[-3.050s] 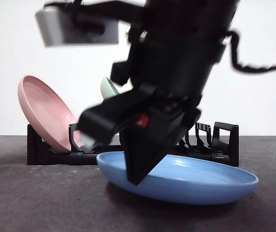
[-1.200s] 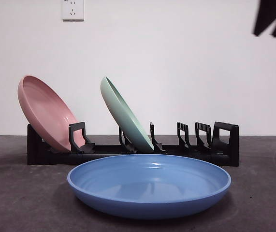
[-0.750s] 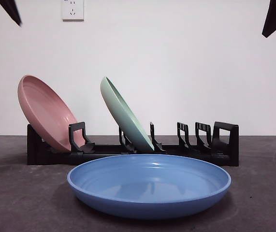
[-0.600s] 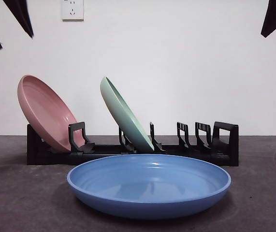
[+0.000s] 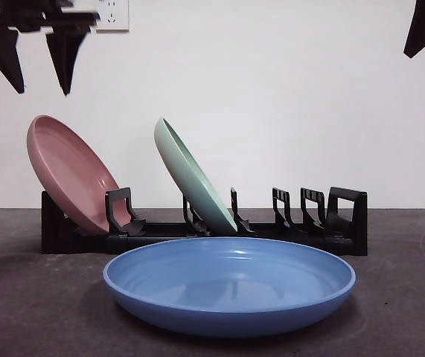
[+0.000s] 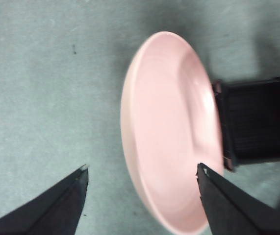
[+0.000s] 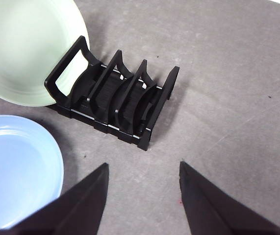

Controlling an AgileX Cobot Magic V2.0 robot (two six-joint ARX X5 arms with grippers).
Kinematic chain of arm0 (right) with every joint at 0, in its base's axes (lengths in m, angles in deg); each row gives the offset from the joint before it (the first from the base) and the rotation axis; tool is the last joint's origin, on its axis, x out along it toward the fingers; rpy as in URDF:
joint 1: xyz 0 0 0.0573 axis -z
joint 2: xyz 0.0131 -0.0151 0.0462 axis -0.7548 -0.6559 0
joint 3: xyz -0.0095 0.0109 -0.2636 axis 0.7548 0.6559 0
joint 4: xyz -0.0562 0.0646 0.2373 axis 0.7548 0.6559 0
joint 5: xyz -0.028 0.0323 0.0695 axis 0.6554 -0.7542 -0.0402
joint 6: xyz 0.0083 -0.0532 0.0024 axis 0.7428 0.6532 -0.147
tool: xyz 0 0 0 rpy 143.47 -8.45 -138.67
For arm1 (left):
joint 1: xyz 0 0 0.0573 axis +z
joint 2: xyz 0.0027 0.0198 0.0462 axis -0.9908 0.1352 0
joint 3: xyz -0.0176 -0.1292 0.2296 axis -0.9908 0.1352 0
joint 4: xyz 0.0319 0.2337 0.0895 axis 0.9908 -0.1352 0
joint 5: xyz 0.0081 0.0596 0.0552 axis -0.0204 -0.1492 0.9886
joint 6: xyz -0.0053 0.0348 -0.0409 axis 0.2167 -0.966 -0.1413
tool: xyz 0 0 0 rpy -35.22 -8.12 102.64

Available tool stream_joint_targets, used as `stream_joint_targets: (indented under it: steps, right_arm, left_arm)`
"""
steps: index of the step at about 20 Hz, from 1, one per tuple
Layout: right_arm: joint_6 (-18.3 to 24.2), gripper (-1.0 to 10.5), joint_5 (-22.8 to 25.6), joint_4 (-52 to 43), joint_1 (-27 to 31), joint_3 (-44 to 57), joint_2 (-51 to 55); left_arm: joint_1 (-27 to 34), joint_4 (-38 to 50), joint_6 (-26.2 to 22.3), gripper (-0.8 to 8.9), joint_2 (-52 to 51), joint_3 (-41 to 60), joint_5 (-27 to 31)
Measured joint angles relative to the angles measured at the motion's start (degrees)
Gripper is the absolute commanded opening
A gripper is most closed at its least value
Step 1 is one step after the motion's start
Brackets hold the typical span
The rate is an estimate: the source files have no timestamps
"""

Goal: Place the plate

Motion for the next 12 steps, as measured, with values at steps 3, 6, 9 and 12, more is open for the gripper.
stream_joint_targets:
  steps: [3,6,9,12]
  right_arm:
    - [0.0,2.2,-0.7,0.0,0.0,0.0,0.0]
    - [0.0,2.2,-0.7,0.0,0.0,0.0,0.0]
    - [0.0,2.2,-0.7,0.0,0.0,0.0,0.0]
    - [-0.1,2.2,-0.7,0.0,0.0,0.0,0.0]
  left_arm:
    - [-0.9,-0.9,-0.7,3.52,3.8,-2.5,4.1]
    - [-1.1,-1.0,-1.2,3.51,6.2,-2.6,5.0]
    - [-1.1,-0.9,-1.2,3.43,7.5,-2.6,5.1]
    - [-1.2,-0.8,-1.6,2.97,7.5,-2.7,5.3]
